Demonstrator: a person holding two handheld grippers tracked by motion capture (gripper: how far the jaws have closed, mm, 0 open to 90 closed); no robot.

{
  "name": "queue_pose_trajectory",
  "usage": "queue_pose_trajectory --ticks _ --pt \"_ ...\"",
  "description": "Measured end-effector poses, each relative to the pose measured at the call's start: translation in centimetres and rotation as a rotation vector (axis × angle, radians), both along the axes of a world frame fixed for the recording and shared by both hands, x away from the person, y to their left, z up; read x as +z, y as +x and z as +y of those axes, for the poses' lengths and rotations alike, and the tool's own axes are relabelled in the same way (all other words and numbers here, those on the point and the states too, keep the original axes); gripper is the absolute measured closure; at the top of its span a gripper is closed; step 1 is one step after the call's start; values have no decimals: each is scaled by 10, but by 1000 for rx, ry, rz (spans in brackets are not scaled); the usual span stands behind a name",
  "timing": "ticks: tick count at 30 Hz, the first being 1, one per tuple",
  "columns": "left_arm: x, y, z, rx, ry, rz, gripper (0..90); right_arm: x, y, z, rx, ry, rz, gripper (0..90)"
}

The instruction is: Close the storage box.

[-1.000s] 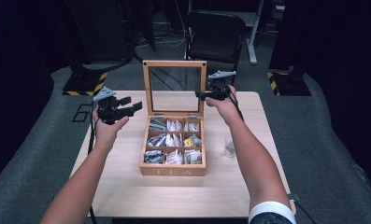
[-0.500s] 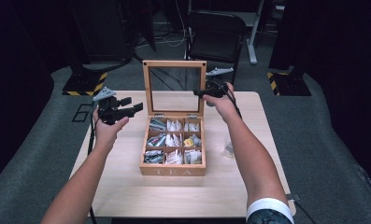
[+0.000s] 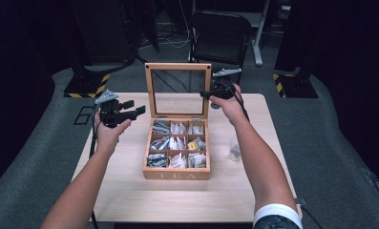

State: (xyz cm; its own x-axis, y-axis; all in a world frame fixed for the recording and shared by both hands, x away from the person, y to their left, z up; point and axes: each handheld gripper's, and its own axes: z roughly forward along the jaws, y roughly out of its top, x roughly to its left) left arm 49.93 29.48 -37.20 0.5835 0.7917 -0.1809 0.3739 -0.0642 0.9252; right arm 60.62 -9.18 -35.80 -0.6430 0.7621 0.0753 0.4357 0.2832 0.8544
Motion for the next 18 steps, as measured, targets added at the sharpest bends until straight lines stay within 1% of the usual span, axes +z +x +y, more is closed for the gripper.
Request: queue_pose_trajectory --ticks 1,3,5,7,11,15,16,17,18 --pt "0 0 0 1 7 -6 344 1 -1 0 2 1 2 504" --pt "1 0 0 9 18 -5 355 2 -3 0 4 -7 1 505" --pt "3 0 0 17 11 -12 366 4 -6 0 4 -13 6 511" --pt "3 -1 1 25 7 -19 370 5 -9 0 14 -24 -5 520" --pt "4 -1 1 37 0 -18 381 4 -16 -3 23 1 -14 529" --pt "4 -2 0 31 -7 -18 409 4 -25 -5 36 8 -30 529" --pt "4 -1 0 24 -7 -16 413 4 -27 -5 35 15 -28 529" --pt "4 -1 -1 25 -2 -12 421 4 -29 -6 46 11 -40 529" --pt "4 -1 -1 31 7 -17 434 4 -31 -6 45 18 -32 531"
